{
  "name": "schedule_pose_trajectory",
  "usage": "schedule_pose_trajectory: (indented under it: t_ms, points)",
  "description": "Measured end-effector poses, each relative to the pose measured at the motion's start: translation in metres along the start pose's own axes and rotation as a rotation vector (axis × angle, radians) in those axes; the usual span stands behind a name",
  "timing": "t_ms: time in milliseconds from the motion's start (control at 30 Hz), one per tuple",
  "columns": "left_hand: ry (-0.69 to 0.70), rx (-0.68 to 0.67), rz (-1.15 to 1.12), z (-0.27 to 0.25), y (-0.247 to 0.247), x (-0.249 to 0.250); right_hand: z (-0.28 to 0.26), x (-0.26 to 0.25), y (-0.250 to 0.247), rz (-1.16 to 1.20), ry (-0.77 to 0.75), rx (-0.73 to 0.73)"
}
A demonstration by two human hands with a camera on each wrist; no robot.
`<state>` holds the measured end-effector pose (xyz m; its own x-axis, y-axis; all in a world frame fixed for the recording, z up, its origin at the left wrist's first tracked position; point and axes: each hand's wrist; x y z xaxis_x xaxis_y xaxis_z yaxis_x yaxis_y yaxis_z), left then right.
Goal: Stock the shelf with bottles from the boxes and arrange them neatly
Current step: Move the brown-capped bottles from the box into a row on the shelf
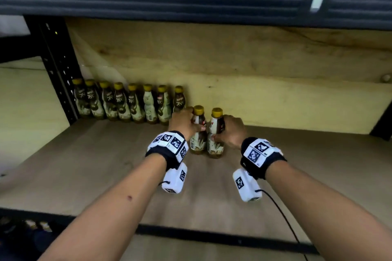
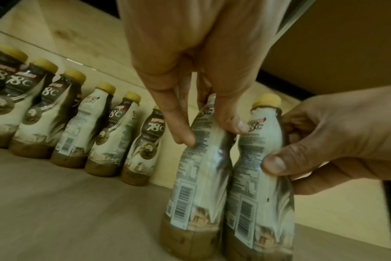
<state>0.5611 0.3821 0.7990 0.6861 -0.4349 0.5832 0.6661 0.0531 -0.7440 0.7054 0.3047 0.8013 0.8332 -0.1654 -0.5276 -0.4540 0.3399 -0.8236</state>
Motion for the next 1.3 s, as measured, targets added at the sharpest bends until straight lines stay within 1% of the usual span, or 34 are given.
schedule_pose_trajectory:
  t_ms: [67, 200, 333, 533, 633, 767, 933, 1000, 1067, 1133, 1200, 1300]
  points:
    - [-0.026, 0.019, 0.012, 0.028, 0.008, -0.004, 0.028, 0.0, 0.009, -0.002, 0.011, 0.005]
    - [-0.038, -0.004, 0.09, 0.076, 0.024, -0.011, 0.078, 0.005, 0.023, -0.043, 0.022, -0.004]
    - [-0.101, 0.01, 0.051, 0.109, 0.032, -0.019, 0.113, 0.006, 0.033, -0.032, 0.062, 0.025]
    - [-0.097, 0.027, 0.02, 0.133, 0.037, -0.024, 0.143, 0.01, 0.044, -0.034, 0.084, 0.051]
    - [-0.088, 0.038, 0.032, 0.134, 0.037, -0.026, 0.15, 0.014, 0.045, -0.044, 0.094, 0.058]
    - [-0.068, 0.042, 0.025, 0.129, 0.038, -0.026, 0.158, 0.015, 0.048, -0.024, 0.117, 0.109]
    - [-0.026, 0.015, 0.048, 0.118, 0.027, -0.026, 0.151, 0.015, 0.053, 0.036, 0.139, 0.133]
    - [-0.003, 0.008, 0.07, 0.108, 0.019, -0.03, 0.144, 0.02, 0.052, 0.067, 0.155, 0.101]
    - [0.025, 0.005, 0.104, 0.089, 0.009, -0.034, 0.13, 0.026, 0.05, 0.119, 0.221, 0.036]
    - [0.022, -0.004, 0.087, 0.069, -0.003, -0.04, 0.11, 0.03, 0.046, 0.104, 0.26, -0.024]
    - [0.006, -0.068, 0.09, 0.048, -0.016, -0.044, 0.083, 0.027, 0.038, -0.026, 0.209, -0.091]
    - [-0.012, -0.2, 0.124, 0.014, -0.031, -0.048, 0.032, 0.011, 0.023, -0.202, 0.07, -0.259]
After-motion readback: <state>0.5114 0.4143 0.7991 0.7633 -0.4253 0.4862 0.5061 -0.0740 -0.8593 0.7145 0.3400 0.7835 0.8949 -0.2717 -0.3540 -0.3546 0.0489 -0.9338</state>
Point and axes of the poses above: each hand's wrist, its own z-axis towards the middle knuckle, its own y-axis out of the palm, x = y × z, and after that the axes turned 6 degrees about x, right-handed
